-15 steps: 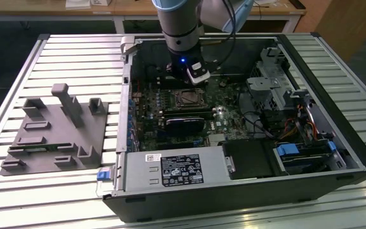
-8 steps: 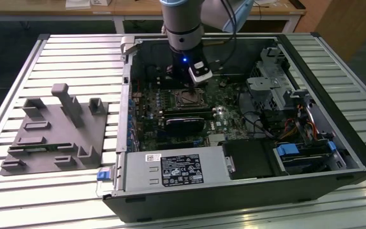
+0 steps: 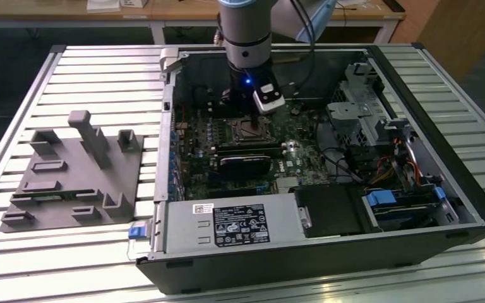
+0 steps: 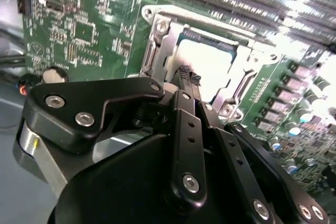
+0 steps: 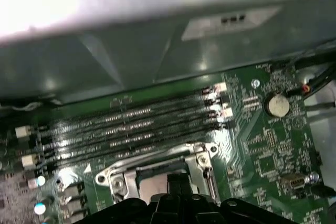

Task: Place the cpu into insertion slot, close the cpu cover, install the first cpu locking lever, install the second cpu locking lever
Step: 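Install the first cpu locking lever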

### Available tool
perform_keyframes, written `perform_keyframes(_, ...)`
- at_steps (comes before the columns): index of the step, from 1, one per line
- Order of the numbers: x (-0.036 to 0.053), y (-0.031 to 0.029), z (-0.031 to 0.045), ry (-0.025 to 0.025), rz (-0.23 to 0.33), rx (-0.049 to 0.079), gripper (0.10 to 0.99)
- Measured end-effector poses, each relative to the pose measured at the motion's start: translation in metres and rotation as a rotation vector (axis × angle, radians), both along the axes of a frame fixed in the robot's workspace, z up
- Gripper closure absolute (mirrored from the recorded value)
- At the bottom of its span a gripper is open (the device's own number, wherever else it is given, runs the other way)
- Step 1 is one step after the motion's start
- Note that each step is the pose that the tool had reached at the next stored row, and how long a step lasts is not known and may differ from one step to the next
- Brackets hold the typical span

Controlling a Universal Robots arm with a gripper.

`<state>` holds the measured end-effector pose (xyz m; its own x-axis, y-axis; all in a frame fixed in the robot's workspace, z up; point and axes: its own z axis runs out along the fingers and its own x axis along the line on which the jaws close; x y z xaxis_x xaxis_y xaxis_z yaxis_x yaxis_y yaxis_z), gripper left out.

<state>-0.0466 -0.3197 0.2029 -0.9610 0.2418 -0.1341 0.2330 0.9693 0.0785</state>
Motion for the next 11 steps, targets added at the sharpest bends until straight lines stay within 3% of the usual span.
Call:
perform_keyframes(5,0.0018,-0.0075,-0.0001,0.0176,0.0,-0.009,0.98)
perform_keyframes(8,0.0026,-0.01,-0.0003,0.0311,0.0,-0.014,0.98)
perform_keyframes(11,0.0025,-0.0101,-0.0002,0.0313,0.0,-0.014,0.98)
